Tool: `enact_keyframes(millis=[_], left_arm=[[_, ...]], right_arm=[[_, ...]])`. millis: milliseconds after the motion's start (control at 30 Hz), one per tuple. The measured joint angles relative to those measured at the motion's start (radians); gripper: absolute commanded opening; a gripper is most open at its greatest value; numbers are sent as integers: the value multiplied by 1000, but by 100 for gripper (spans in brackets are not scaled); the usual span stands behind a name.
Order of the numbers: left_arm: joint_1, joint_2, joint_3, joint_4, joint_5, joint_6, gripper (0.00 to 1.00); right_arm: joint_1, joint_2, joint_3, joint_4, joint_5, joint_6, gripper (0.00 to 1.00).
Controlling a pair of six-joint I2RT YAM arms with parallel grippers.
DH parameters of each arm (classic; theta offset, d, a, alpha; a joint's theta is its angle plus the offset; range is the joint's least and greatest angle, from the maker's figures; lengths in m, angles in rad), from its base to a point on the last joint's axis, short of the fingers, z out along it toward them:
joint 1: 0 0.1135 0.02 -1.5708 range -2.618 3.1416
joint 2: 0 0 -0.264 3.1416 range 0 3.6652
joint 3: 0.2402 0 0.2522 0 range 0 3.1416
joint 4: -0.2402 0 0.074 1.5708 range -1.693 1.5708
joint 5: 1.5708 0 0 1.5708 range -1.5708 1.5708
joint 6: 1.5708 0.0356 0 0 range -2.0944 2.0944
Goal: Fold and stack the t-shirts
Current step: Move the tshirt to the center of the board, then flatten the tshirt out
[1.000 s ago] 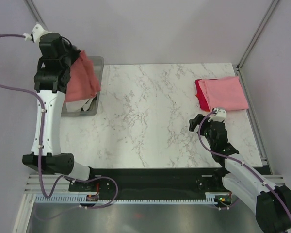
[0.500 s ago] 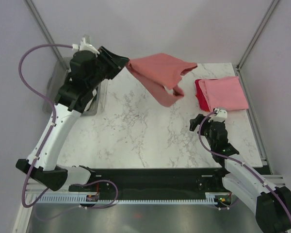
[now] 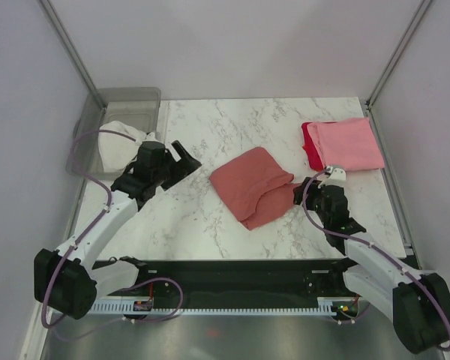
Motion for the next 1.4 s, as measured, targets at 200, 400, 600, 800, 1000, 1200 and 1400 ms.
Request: enact_keyframes(millis=[200, 400, 600, 800, 1000, 1200, 1400], left_arm=[[-142, 46, 0, 80, 0, 137, 95], [-274, 116, 0, 158, 11, 289, 100], [-351, 235, 25, 231, 47, 402, 94], [-466, 531, 253, 204, 54, 494, 88], [-507, 745, 462, 115, 46, 526, 75], [-500, 863, 541, 43, 23, 526, 73], [-499, 911, 581, 2, 1, 534, 3]], right_arm=[[0, 160, 56, -26, -30, 0, 62], [0, 163, 65, -29, -24, 0, 62], [0, 141, 65, -43, 27, 14, 62], [0, 141, 65, -68, 81, 35, 59], [0, 130, 65, -84, 104, 43, 59], [0, 116, 65, -84, 107, 45, 59], [0, 141, 68, -85, 106, 46, 63]])
